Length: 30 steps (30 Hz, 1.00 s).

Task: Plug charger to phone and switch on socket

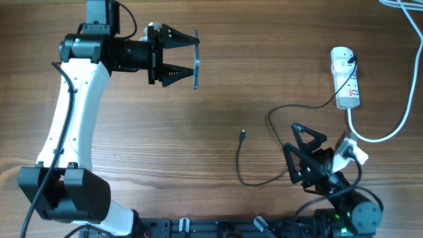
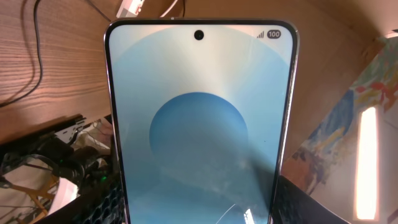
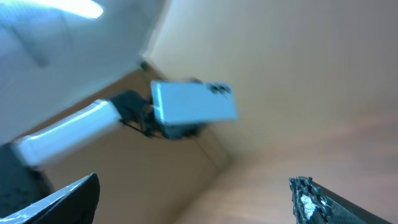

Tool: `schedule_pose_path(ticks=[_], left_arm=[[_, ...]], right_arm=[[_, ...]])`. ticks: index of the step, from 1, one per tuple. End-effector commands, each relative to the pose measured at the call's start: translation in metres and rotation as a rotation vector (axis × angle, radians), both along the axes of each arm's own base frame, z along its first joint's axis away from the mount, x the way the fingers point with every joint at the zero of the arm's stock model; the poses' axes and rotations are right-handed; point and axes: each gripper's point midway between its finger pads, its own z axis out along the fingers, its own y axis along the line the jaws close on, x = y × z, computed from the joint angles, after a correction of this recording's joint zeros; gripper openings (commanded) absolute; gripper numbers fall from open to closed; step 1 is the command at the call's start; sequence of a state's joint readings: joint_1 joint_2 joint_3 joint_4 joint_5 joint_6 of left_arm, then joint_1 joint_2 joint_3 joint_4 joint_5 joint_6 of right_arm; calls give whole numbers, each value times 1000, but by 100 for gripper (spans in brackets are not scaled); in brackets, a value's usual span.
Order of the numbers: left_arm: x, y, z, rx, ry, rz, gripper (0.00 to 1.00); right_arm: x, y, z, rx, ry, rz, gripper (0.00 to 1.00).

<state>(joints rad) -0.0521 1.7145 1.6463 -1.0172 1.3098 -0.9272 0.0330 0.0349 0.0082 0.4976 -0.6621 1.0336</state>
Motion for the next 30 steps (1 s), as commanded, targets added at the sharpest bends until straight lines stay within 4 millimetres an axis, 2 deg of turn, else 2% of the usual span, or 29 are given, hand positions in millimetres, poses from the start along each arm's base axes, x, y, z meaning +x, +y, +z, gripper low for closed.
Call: schedule_pose_path(ticks=[1, 4, 6, 7, 8, 12, 13, 14, 15, 18, 20, 21, 23, 24, 25, 27, 30], left_arm=[[-7, 1, 14, -30, -24, -9, 66], [-7, 1, 14, -30, -24, -9, 66], [-7, 1, 14, -30, -23, -9, 66], [-7, 1, 14, -30, -23, -8, 66], [-7, 1, 14, -30, -18, -7, 66], [-7, 1, 14, -31, -5, -4, 66], [-7, 1, 14, -31, -4, -4, 66], [-7, 1, 14, -31, -2, -4, 66], [-7, 1, 14, -31, -1, -3, 66], [-6, 1, 14, -32, 23, 2, 66], [-6, 1, 13, -25, 24, 7, 66], [-4, 2, 10, -11, 25, 16, 66], [-1, 4, 4, 24, 44, 42, 66], [0, 4, 2, 34, 54, 52, 66], [3, 6, -1, 55, 61, 67, 67], [12, 12, -15, 141, 53, 122, 66], [14, 14, -20, 171, 51, 138, 66]], right_arm=[[-17, 0, 41, 52, -57, 33, 100], [-19, 4, 81, -55, -127, 9, 100], [-10, 16, 103, -173, -97, 57, 100], [-1, 28, 112, -265, -57, 139, 100], [7, 38, 119, -333, -23, 226, 100], [37, 56, 128, -425, 122, 435, 100], [38, 60, 130, -414, 127, 482, 100], [42, 63, 134, -340, 212, 549, 100], [50, 64, 132, -258, 344, 576, 100], [50, 83, 137, -271, 289, 646, 99], [55, 98, 134, -281, 287, 593, 100], [60, 105, 125, -296, 317, 544, 99], [78, 109, 84, -439, 467, 335, 99], [85, 106, 69, -525, 527, 238, 100], [85, 107, 62, -624, 554, 180, 99], [88, 107, 70, -719, 601, 107, 99], [96, 107, 70, -802, 655, 28, 99]])
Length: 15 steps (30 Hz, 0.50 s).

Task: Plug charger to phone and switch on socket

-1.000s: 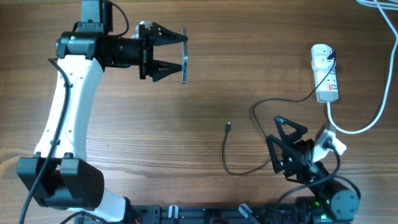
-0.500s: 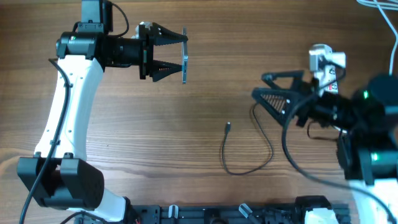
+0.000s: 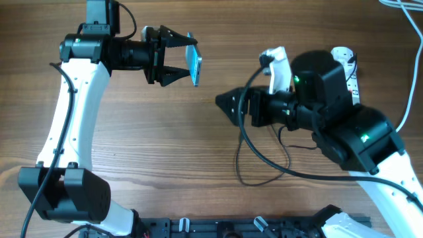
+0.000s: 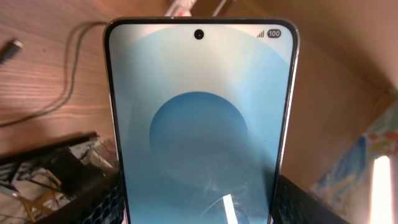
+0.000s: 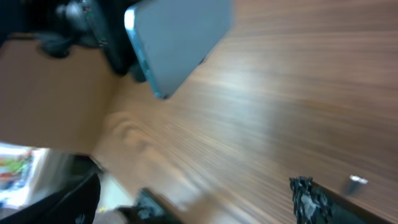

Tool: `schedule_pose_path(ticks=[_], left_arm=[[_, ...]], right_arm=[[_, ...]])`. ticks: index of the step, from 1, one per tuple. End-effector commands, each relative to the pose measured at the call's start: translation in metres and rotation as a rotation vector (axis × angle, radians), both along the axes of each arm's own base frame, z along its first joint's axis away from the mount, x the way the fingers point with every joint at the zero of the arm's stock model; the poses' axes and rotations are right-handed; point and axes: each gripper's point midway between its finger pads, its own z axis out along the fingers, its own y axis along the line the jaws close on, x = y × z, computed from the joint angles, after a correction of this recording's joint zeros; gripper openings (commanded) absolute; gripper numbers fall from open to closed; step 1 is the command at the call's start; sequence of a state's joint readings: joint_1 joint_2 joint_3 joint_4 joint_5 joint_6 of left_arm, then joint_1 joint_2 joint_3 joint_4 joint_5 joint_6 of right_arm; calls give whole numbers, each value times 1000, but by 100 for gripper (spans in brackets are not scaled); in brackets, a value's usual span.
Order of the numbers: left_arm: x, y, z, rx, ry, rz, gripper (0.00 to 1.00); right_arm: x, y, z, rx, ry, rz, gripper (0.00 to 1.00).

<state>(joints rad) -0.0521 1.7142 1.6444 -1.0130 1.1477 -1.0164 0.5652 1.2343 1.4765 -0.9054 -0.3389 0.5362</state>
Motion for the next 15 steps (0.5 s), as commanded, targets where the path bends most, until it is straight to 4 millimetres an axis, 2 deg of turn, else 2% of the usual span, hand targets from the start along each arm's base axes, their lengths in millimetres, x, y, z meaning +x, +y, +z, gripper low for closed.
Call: schedule_pose_path(ticks=[1, 3, 4, 7, 10, 13, 15], left_arm=[[3, 8, -2, 73, -22, 51, 66], [4, 13, -11, 122, 3, 76, 66], [2, 14, -14, 135, 20, 80, 66], [0, 11, -14, 136, 24, 73, 66], [0, 8, -22, 191, 18, 77, 66], [-1, 2, -27, 229, 12, 70, 66], [-1, 3, -28, 236, 11, 72, 66]], right_arm=[[24, -5, 5, -140, -85, -96, 99], [24, 9, 3, -124, -69, -83, 100], [26, 26, 3, -100, -75, -67, 100], [31, 54, 2, -75, -109, -39, 99], [42, 64, -20, -139, -92, -108, 99], [55, 65, -37, -181, -77, -195, 92], [59, 67, -38, -182, -87, -206, 81]])
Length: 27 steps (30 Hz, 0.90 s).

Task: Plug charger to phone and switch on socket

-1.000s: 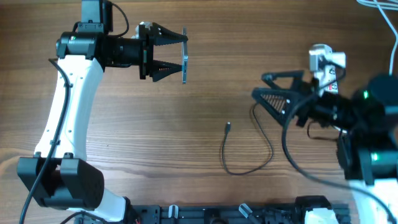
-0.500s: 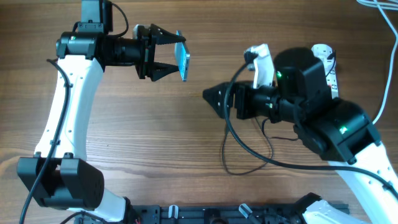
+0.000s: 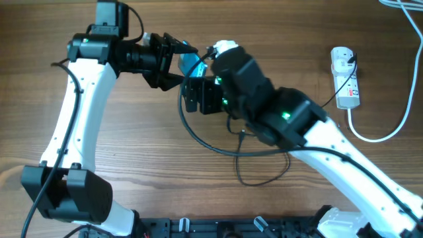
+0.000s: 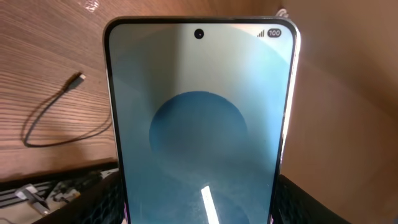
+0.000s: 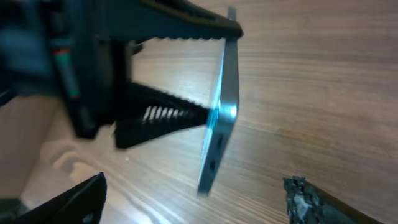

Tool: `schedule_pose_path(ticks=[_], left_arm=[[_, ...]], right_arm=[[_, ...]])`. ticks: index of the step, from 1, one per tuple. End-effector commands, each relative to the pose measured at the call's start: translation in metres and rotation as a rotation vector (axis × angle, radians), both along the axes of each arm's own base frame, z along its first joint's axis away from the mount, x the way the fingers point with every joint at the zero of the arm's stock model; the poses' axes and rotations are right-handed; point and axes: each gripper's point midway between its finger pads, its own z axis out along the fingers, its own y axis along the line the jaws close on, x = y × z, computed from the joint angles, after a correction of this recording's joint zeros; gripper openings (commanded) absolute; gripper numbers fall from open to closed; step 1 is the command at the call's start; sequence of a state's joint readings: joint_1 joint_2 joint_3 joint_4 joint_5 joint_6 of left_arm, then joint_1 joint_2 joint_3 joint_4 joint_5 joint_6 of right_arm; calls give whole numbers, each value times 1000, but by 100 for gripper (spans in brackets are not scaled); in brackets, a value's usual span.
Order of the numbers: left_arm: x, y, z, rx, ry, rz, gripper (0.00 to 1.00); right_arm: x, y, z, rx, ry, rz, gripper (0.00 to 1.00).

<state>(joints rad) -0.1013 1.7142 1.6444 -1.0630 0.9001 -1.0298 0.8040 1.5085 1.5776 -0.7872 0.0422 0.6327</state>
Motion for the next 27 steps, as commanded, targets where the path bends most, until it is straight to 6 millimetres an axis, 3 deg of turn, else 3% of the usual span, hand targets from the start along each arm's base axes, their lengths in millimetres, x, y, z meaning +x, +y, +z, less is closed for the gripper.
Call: schedule_pose_path(ticks=[1, 6, 15, 27], left_arm=[[-3, -1, 8, 15, -33, 0, 66], [-3, -1, 8, 15, -33, 0, 66], [-2, 0, 7, 25, -34, 5, 66], [-1, 3, 4, 32, 11, 49, 67]], right_arm=[[18, -7, 3, -18, -48, -105, 76], [30, -7, -14, -54, -36, -158, 66], [43, -2, -17, -53, -66, -183, 51], [38, 9, -17, -31, -60, -165, 47]])
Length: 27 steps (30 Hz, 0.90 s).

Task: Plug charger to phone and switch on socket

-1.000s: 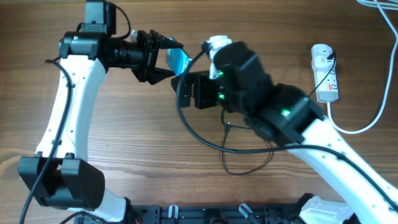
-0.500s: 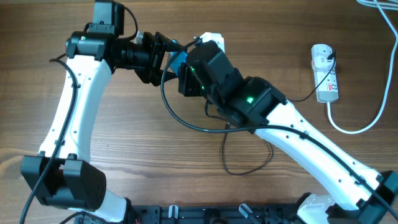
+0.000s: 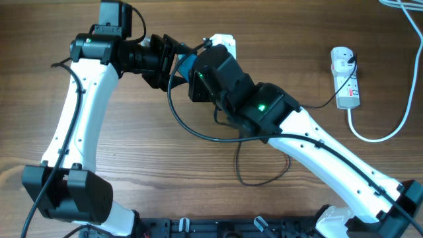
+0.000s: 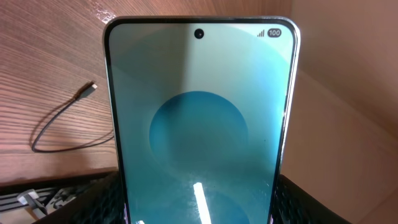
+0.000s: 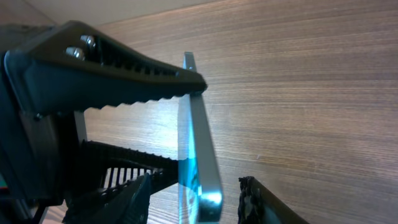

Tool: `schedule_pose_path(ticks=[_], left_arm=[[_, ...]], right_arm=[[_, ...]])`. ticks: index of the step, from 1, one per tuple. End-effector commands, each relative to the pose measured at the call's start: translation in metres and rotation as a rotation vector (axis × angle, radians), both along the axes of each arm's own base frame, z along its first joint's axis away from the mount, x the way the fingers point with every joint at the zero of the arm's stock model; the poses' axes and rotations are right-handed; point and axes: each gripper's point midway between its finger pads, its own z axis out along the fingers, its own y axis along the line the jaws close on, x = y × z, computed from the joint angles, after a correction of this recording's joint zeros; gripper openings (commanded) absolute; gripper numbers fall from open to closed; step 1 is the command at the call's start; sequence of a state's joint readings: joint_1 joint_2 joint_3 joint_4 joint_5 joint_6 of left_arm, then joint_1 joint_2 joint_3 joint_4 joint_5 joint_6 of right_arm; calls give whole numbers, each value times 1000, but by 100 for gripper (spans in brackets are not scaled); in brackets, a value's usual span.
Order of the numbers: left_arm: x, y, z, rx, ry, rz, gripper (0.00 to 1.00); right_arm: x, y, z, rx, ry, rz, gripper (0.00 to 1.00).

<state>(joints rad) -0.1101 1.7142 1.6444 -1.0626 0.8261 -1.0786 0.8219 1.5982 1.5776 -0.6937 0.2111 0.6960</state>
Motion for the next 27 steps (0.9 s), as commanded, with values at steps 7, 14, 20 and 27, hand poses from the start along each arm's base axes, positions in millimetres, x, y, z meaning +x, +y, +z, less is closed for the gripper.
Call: schedule_pose_path(ticks=[7, 14, 20, 27], left_arm=[[-7, -2, 13, -31, -5, -6, 67], [-9, -5, 16, -53, -2, -17, 67], [-11, -8, 20, -82, 1, -32, 69], [-11, -9, 20, -84, 1, -32, 69]], right_arm=[[8, 2, 4, -13, -38, -14, 43], [10, -1, 6, -30, -59, -19, 42], [11, -1, 6, -29, -59, -24, 39], [11, 0, 6, -29, -59, -20, 32]])
